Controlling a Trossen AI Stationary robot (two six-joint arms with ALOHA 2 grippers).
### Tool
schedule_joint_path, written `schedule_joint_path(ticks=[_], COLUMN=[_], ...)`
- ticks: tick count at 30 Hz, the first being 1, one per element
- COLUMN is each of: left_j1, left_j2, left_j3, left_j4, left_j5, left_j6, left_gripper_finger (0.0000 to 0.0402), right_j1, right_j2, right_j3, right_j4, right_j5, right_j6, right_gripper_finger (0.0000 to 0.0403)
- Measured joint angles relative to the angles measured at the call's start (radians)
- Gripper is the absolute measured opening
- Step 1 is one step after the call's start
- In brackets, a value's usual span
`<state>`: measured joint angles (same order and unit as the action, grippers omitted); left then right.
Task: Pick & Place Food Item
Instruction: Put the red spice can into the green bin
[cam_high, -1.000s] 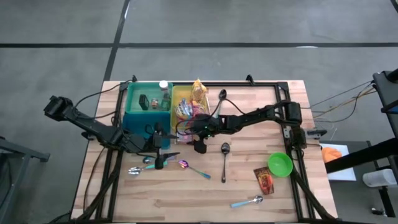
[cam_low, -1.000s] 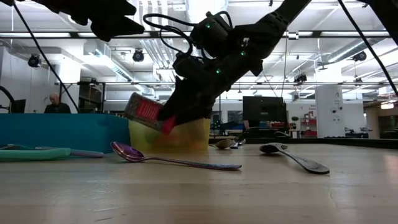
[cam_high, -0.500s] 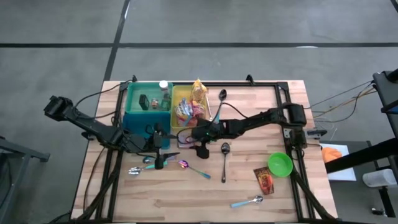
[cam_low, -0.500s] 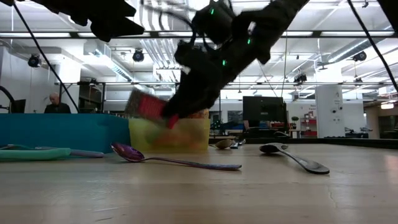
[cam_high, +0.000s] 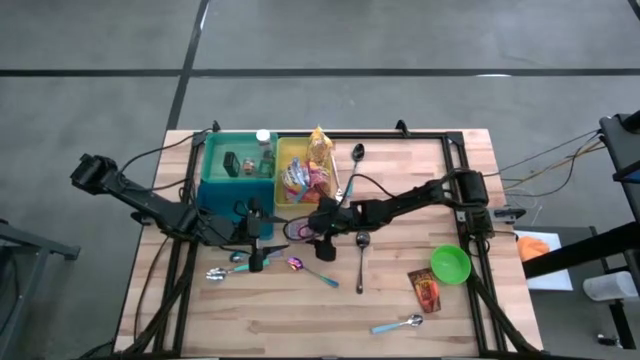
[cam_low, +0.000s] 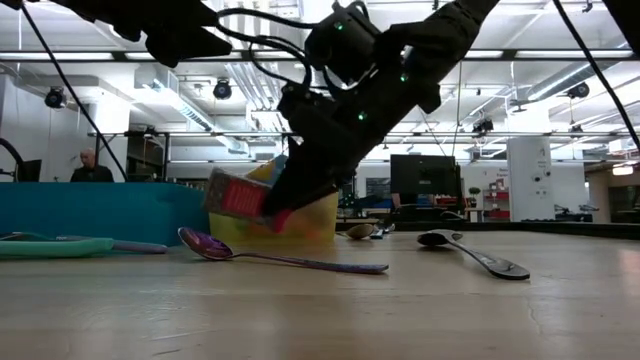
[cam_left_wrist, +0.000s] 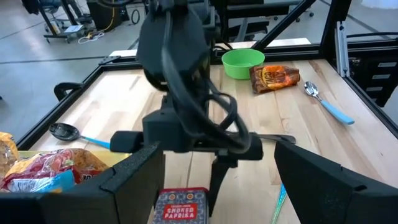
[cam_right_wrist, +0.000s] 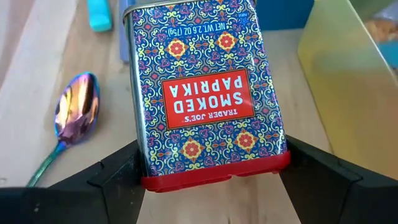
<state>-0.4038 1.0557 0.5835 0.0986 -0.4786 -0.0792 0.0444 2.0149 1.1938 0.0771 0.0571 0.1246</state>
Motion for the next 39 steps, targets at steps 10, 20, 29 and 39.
schedule_joint_path(ticks=[10,20,29,39], left_j1=[0.0,0.0,0.0,0.0], left_j2=[0.0,0.0,0.0,0.0], left_j3=[0.0,0.0,0.0,0.0], left_j4=[-0.016,-0.023,-0.023,-0.023], left_j5=[0.0,0.0,0.0,0.0], left_j6=[0.0,0.0,0.0,0.0], left_gripper_finger=[0.031,0.031,0.031,0.031], right_j1=[-0.008,-0.011,-0.011,-0.008], right_j2=[0.042,0.067,0.067,0.067], right_j3=[0.008,0.028,0.03,0.03], right_j4=[0.016,0.017,0.005,0.008], right_j5=[-0.002,0.008,0.016,0.022], right_j6=[0.004,-0.007,-0.009,-0.005], right_gripper_finger=[0.0305,0.0305,0.0332,0.0357])
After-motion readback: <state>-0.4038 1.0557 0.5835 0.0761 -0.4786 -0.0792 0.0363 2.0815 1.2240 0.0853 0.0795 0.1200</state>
